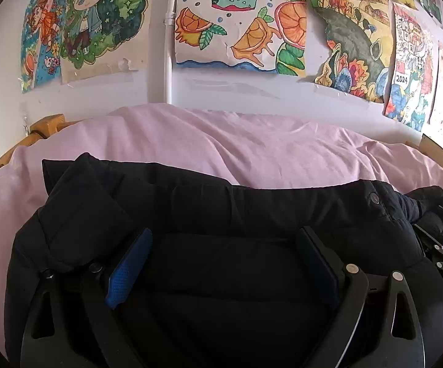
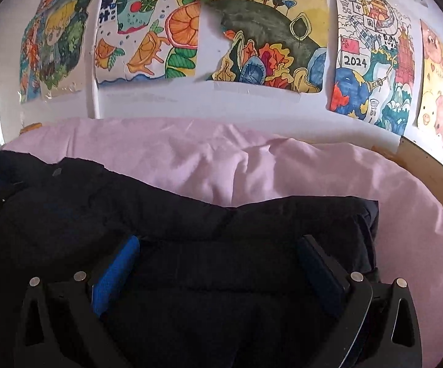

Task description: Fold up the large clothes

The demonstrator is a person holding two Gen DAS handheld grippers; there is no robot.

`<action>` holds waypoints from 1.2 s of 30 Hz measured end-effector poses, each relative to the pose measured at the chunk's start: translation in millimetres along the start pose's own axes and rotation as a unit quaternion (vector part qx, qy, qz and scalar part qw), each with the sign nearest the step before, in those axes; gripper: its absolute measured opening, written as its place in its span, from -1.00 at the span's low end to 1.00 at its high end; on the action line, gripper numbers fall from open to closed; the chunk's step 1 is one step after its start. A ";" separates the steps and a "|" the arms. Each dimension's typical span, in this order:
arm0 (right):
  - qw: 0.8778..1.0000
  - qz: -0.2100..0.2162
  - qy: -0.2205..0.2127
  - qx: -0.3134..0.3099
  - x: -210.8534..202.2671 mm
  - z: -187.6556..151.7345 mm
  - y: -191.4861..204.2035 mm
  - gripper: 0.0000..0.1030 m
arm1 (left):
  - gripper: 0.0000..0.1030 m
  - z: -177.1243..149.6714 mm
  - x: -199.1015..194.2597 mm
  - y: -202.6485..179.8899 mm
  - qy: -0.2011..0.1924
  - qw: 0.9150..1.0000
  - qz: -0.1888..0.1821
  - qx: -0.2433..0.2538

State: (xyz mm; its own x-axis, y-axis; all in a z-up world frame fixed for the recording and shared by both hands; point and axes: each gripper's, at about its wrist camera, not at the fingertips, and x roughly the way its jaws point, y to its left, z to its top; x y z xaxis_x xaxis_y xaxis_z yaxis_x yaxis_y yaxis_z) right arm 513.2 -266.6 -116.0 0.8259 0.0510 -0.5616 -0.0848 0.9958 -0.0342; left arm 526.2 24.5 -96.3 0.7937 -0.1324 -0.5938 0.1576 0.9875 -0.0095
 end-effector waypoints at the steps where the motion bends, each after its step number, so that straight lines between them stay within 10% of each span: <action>1: 1.000 -0.004 -0.003 -0.002 1.7 -1.5 1.0 1.00 | 0.79 -0.3 0.7 -0.8 -0.001 1.000 0.002 0.001; 22: 1.000 -0.023 -0.018 -0.012 0.6 -4.4 5.9 1.00 | 0.79 -4.9 2.0 -7.9 -0.010 1.000 0.024 0.017; 36: 0.996 0.089 0.013 0.009 -39.2 20.5 -27.0 1.00 | 0.80 16.0 -37.3 6.2 0.032 0.998 -0.055 0.016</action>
State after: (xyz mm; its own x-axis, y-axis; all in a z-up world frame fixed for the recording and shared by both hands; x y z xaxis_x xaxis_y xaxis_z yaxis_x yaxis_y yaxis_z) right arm 494.6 -294.0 -76.2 0.7835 0.2247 -0.5793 -0.2177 0.9725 0.0828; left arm 507.0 34.2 -61.4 0.7317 -0.2326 -0.6407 0.2607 0.9640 -0.0522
